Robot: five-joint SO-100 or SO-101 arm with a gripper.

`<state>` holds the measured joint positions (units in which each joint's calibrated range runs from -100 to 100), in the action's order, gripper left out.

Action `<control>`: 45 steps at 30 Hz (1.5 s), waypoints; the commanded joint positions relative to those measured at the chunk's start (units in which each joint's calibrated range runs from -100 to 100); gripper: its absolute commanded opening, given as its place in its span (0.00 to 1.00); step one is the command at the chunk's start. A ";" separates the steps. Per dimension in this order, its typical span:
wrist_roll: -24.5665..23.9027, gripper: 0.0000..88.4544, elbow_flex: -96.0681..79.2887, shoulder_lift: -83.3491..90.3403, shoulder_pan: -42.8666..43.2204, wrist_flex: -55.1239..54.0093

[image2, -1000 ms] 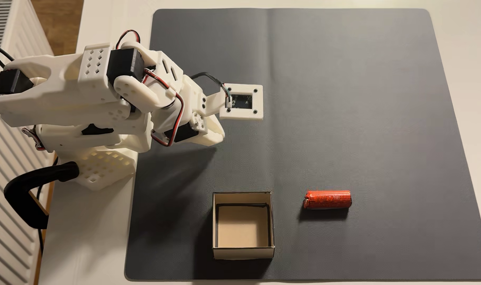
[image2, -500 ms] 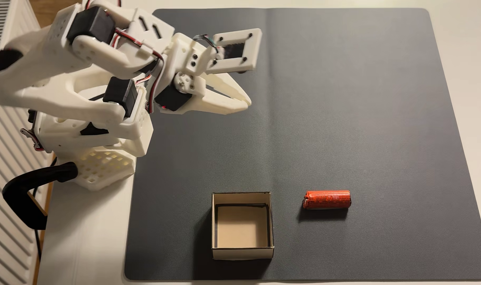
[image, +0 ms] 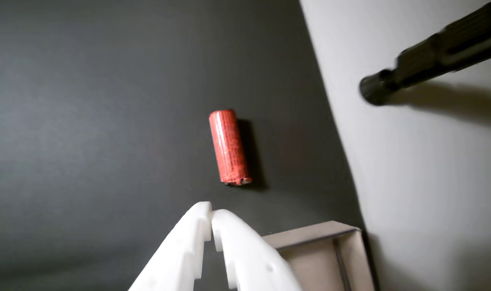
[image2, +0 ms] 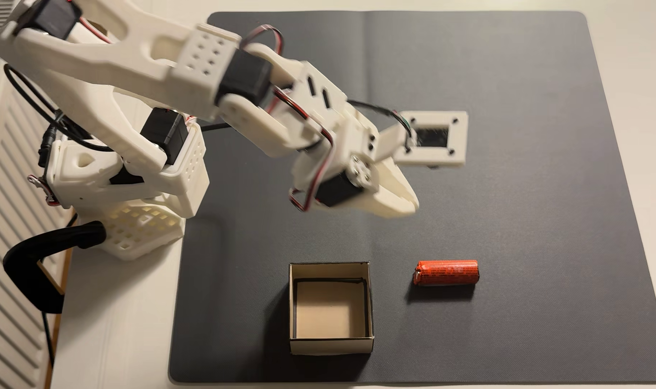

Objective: Pick the red object and place it in the box

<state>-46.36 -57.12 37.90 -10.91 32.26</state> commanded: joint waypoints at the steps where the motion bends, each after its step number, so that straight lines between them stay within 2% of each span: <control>1: 0.20 0.01 2.74 -7.89 0.15 -6.74; 4: 0.25 0.03 2.74 -11.46 0.15 -10.67; 10: 0.83 0.20 6.01 -18.01 0.22 -13.38; 19: 0.83 0.28 12.99 -23.79 -2.30 -13.38; 25: 0.88 0.38 12.35 -27.53 -1.93 -13.90; 35: 0.36 0.39 13.62 -35.44 1.56 -18.10; 45: 0.36 0.38 13.62 -40.12 1.56 -23.17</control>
<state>-45.82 -45.62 -1.68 -9.13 10.70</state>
